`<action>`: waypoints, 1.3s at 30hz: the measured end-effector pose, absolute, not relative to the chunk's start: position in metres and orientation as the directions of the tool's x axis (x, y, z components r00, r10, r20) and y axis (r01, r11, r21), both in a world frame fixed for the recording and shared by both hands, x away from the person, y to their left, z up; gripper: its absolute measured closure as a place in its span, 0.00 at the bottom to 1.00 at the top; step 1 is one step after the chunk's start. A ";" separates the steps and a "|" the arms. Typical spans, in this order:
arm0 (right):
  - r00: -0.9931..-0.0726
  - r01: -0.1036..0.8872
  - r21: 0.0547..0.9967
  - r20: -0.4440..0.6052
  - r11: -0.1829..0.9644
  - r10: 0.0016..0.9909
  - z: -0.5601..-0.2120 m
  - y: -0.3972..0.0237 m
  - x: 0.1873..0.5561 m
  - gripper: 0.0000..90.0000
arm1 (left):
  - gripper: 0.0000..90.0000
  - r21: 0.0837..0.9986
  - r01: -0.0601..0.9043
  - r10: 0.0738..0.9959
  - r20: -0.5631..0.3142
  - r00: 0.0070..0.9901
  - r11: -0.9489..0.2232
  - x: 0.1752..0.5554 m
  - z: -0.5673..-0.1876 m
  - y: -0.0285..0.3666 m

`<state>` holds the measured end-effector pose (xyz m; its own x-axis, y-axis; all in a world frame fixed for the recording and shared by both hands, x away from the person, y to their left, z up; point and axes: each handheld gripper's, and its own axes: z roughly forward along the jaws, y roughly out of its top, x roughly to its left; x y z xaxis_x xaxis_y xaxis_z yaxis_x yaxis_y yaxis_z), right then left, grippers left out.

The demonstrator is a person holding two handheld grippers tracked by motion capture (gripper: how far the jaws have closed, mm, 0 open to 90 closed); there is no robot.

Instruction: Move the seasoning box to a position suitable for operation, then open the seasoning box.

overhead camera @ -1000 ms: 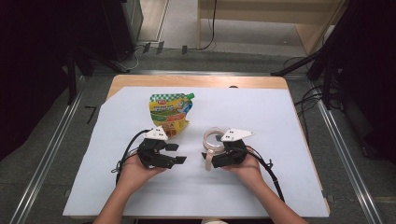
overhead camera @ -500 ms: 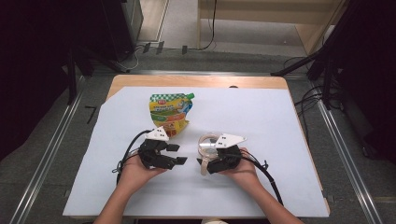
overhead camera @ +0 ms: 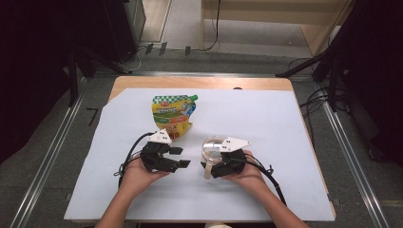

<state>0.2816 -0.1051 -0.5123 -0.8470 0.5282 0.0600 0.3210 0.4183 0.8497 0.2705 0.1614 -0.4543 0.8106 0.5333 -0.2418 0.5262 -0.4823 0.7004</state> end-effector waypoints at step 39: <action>-0.834 0.394 0.825 0.135 0.405 0.535 -0.489 -0.176 0.259 0.18 | 0.45 0.686 0.526 0.519 -0.247 0.818 -0.503 0.271 -0.458 0.151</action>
<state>0.2589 -0.1755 -0.4887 -0.8336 0.5355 0.1354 0.3943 0.4053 0.8248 0.2706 0.1509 -0.4579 0.8184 0.5189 -0.2468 0.5257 -0.5026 0.6863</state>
